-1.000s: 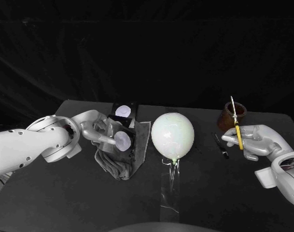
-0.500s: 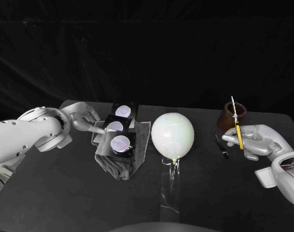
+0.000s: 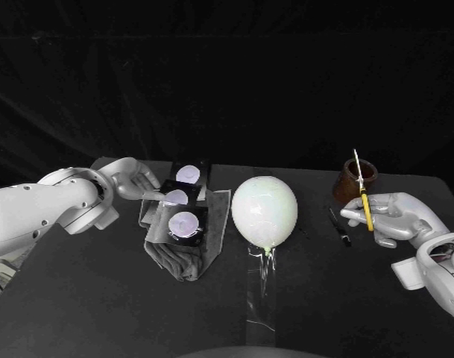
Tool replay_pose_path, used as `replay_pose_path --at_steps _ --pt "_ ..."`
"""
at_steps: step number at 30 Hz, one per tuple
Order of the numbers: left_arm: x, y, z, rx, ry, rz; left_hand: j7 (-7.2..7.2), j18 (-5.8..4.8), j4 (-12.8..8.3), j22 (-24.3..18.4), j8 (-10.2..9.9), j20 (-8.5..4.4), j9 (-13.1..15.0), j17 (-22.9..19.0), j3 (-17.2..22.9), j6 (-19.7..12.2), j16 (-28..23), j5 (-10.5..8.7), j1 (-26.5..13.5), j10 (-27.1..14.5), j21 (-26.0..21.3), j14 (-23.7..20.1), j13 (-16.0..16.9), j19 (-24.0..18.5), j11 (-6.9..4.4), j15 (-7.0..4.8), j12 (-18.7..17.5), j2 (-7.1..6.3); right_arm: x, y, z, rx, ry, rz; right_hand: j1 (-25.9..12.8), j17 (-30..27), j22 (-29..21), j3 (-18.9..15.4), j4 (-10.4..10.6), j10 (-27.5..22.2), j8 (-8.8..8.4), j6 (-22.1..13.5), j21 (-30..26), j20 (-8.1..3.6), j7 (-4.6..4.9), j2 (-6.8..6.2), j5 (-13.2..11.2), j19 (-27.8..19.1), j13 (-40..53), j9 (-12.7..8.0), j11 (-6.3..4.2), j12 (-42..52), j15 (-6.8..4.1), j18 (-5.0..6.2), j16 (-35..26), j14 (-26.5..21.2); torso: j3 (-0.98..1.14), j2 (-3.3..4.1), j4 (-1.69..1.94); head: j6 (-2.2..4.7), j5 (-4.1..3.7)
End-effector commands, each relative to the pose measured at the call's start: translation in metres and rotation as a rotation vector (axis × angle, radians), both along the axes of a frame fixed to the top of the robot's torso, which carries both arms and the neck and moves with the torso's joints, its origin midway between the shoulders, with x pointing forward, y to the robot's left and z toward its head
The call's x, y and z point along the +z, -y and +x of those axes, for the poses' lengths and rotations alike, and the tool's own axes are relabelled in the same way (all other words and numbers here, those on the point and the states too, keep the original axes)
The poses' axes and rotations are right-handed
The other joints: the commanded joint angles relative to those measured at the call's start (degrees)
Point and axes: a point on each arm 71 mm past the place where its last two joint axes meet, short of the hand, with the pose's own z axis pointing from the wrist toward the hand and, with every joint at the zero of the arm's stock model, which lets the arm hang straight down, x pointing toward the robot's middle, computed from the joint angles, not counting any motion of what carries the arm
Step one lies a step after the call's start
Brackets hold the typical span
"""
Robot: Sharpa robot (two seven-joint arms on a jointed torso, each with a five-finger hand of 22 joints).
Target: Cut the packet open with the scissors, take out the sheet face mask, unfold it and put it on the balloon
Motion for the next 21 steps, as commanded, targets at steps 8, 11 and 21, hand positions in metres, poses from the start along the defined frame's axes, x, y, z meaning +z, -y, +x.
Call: replay_pose_path --at_steps 8,11,21 --pt "0.012 0.031 0.020 -0.002 0.029 -0.391 -0.95 5.45 -0.20 7.04 -4.86 -6.56 -3.80 -2.53 12.45 10.66 -2.82 0.02 7.60 17.97 14.37 27.18 -1.63 15.45 -6.03 -7.85 -6.82 3.21 0.015 -0.005 0.022 0.035 -0.026 -0.087 16.02 1.28 8.82 3.00 -7.16 2.10 -1.07 2.08 1.10 -0.43 -0.51 7.19 1.44 1.00 -1.22 -0.32 -2.02 -1.90 -0.45 0.32 0.73 2.28 0.03 0.04 -0.09 3.01 -2.03" --pt "0.016 0.036 0.030 -0.012 0.004 -0.420 -1.27 5.48 -0.14 8.50 -6.15 -7.20 -4.43 -2.64 14.21 12.58 -4.01 -0.19 6.57 21.79 16.82 30.80 -1.40 15.90 -6.82 -8.54 -8.66 2.88 0.023 -0.008 0.034 0.046 -0.023 -0.149 18.24 1.08 9.00 5.00 -8.69 3.27 -1.27 2.21 1.53 -0.58 0.15 7.17 3.71 1.21 -1.48 -0.28 -1.90 -1.97 -0.38 0.23 0.64 2.24 0.02 0.02 -0.01 3.99 -2.74" --pt "0.035 0.050 0.064 -0.026 -0.003 -0.493 -1.44 4.43 -0.74 10.45 -9.74 -7.91 -5.71 -3.35 20.65 15.40 -10.82 0.03 5.19 26.13 19.45 32.24 -1.45 12.73 -7.00 -8.54 -14.81 1.28 0.050 -0.021 0.081 0.080 -0.005 -0.354 18.62 0.91 9.24 6.10 -9.31 4.24 -1.57 2.60 2.04 -0.47 0.06 7.15 3.83 1.42 -1.86 -0.34 -1.80 -2.31 -0.28 0.09 0.54 2.20 -0.03 0.03 -0.09 7.37 -4.23"
